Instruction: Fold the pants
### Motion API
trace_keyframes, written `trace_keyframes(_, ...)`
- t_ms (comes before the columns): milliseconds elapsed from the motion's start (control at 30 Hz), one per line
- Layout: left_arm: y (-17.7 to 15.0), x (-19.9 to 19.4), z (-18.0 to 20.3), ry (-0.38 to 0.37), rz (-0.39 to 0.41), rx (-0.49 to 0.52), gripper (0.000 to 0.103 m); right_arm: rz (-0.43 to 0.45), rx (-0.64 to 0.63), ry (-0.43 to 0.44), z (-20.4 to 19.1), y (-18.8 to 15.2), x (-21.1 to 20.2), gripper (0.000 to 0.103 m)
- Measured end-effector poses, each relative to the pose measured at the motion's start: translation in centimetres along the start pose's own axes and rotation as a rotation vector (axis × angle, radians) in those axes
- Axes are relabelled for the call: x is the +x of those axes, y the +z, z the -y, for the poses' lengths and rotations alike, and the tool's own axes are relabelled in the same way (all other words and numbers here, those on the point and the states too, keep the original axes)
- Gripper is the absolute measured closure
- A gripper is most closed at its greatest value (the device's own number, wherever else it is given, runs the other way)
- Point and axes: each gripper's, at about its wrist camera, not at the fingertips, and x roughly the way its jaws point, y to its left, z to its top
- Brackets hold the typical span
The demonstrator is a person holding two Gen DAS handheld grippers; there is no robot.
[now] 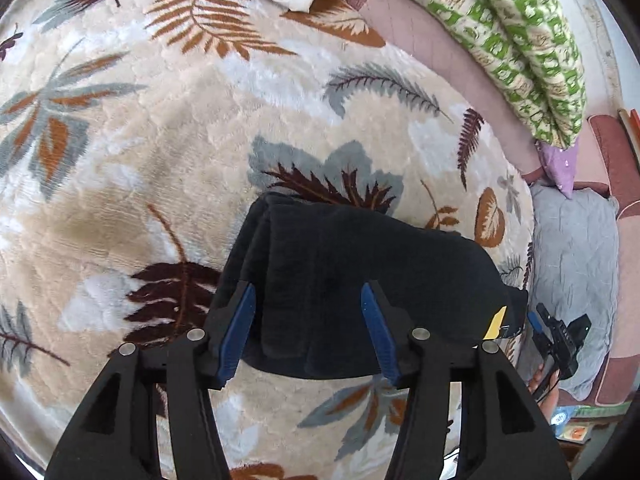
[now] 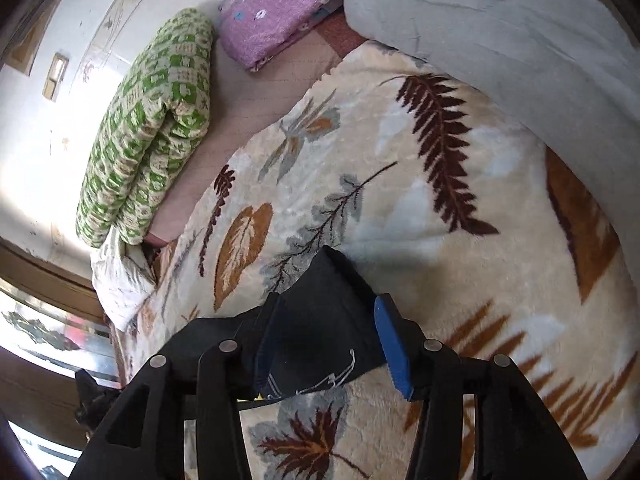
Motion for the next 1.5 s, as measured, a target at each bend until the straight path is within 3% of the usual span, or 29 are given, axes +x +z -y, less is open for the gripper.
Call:
trace_keyframes(200,0.7,2.2,0.2,-0.068,-0.052,-0.014,0.047,-0.043,-0.071,-0.028,-1.6,1.2,4.3,0.053)
trace_keyframes(300,0.7,2.1,0.1,-0.068,-0.034,-0.019,0.048,-0.06,-0.092,-0.058,-1.7,1.2,5.6,0.055)
trace_keyframes(333,0.5,1.9,0.0,-0.062,-0.023,-0.024,0.055,-0.061,-0.1,-0.063,-1.7,1.1,5.7,0.061)
trace_keyframes(433,0.2,1.8,-0.2,-0.01,-0.031,-0.016,0.076,-0.064,-0.13,-0.08,-1.9,0.9,5.6,0.094)
trace_keyframes(700,-1.2,0.7,-0.7,0.075,-0.047,0.048,0.078,0.042,0.016,0.031,0.0,0.4,2.1,0.097)
trace_keyframes(833,-1.2,1.5,-0.4,0.105,-0.064,0.05,0.078,0.018,0.074,-0.057,1.9,0.5,3.2,0.1)
trace_keyframes(967,-1.4,0.7,-0.4,0.045,-0.058,0.051,0.078,0.019,0.14,-0.103,3.5,0.4,3.7,0.095)
trace_keyframes(1033,-1.7,0.3,-0.7,0.0,-0.07,0.051,0.073,0.027,0.159,-0.029,3.8,0.2,2.9,0.093)
trace_keyframes(1100,-2.4,0.0,-1.0,-0.039,-0.075,0.041,0.067,0.027,0.162,0.025,3.8,-0.3,2.0,0.076)
trace_keyframes(1133,-2.7,-0.2,-1.1,-0.047,-0.078,0.047,0.066,0.014,0.162,0.044,3.7,-0.6,1.6,0.062)
trace_keyframes(1167,-2.9,-0.3,-0.9,-0.047,-0.076,0.055,0.066,-0.001,0.159,0.061,3.6,-1.1,1.3,0.057)
trace_keyframes(1333,-4.0,0.2,-0.8,-0.08,-0.095,0.037,0.054,-0.029,0.118,0.051,2.8,-2.7,1.1,0.057)
trace_keyframes(1500,-4.8,2.2,-0.9,-0.103,-0.144,-0.019,0.054,-0.035,0.179,0.006,2.9,-3.2,2.2,0.057)
